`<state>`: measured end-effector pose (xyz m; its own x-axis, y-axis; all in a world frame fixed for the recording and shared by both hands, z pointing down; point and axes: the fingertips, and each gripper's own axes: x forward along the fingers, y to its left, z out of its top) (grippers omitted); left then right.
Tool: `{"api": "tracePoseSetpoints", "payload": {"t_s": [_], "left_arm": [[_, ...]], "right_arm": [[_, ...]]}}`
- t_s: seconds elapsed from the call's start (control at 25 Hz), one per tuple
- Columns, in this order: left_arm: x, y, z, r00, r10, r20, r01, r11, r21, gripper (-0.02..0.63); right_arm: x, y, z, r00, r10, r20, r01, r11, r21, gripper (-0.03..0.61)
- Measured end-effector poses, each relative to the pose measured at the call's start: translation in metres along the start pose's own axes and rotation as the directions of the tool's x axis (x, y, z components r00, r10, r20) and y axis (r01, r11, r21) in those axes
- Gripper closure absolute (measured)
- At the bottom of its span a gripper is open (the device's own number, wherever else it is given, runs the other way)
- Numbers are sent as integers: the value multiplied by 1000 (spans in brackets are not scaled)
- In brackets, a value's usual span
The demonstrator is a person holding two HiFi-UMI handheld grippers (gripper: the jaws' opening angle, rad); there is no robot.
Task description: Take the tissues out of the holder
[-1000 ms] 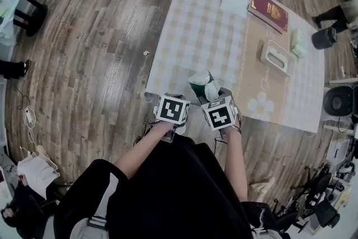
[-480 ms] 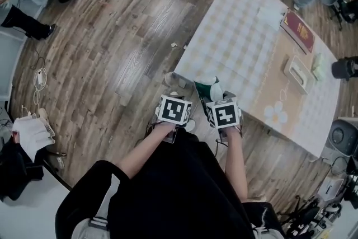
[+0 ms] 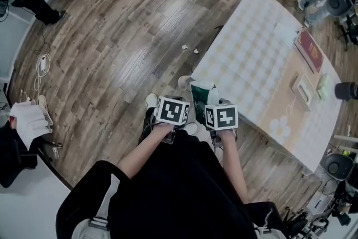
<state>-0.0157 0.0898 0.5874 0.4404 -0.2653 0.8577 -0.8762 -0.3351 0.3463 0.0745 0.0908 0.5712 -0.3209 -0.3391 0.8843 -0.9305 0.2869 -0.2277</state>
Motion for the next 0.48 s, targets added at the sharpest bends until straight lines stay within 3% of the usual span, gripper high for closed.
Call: {"api": "tracePoseSetpoints", "payload": {"t_s": [0.16, 0.48], "left_arm": [[-4, 30, 13, 1000, -16, -10, 16, 1000, 9, 613], [-16, 91, 58, 997, -78, -26, 80, 991, 106, 613]], "right_arm": [[17, 17, 18, 999, -34, -18, 34, 999, 6, 344], [52, 63, 74, 998, -57, -8, 57, 995, 85, 344]]}}
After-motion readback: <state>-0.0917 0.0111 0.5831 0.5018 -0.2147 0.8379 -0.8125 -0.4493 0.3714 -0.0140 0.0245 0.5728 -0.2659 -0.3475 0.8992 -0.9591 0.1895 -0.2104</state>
